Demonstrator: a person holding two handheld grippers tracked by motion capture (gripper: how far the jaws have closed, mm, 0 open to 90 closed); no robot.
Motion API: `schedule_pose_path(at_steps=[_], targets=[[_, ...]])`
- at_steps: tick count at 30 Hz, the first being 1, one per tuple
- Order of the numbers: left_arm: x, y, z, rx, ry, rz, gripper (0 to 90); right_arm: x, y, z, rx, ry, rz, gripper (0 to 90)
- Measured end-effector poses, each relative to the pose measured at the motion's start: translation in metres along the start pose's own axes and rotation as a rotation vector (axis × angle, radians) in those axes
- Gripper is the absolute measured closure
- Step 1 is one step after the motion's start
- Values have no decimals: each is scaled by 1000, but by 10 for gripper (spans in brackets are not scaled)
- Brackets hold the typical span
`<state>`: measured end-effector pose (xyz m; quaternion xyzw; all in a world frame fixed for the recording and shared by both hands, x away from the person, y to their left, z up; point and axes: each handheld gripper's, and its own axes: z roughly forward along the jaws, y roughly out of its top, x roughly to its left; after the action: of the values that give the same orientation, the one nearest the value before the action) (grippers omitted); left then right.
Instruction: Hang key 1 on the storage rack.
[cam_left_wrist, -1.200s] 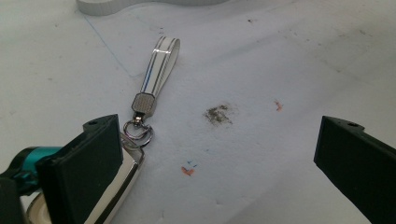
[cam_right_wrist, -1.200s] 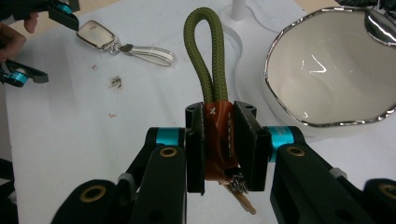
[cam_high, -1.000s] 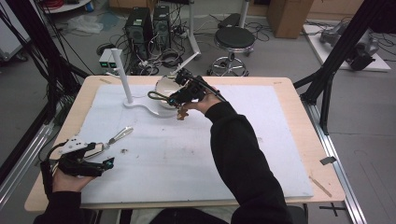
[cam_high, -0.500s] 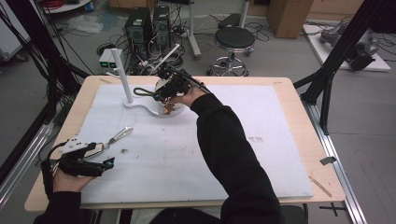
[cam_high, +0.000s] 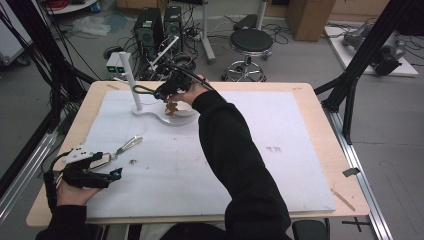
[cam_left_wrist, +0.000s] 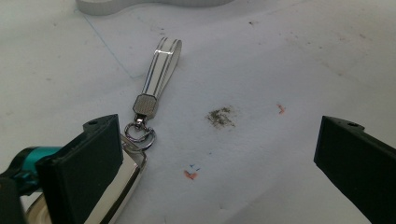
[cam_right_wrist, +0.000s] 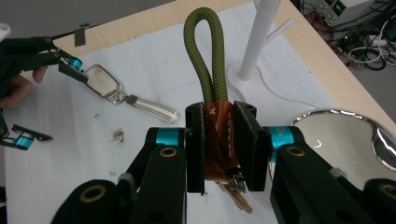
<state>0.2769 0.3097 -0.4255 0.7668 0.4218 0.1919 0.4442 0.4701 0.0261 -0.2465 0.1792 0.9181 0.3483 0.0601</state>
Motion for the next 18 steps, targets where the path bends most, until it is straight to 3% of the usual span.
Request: schedule_pose_path(at_steps=[11,18], targets=[[1,0,0,2,0,-4,17,-3,27,7,4,-16,-8,748],[2,-1,0,7,-3,-9,17,1,46,16,8,-26,-41,748]])
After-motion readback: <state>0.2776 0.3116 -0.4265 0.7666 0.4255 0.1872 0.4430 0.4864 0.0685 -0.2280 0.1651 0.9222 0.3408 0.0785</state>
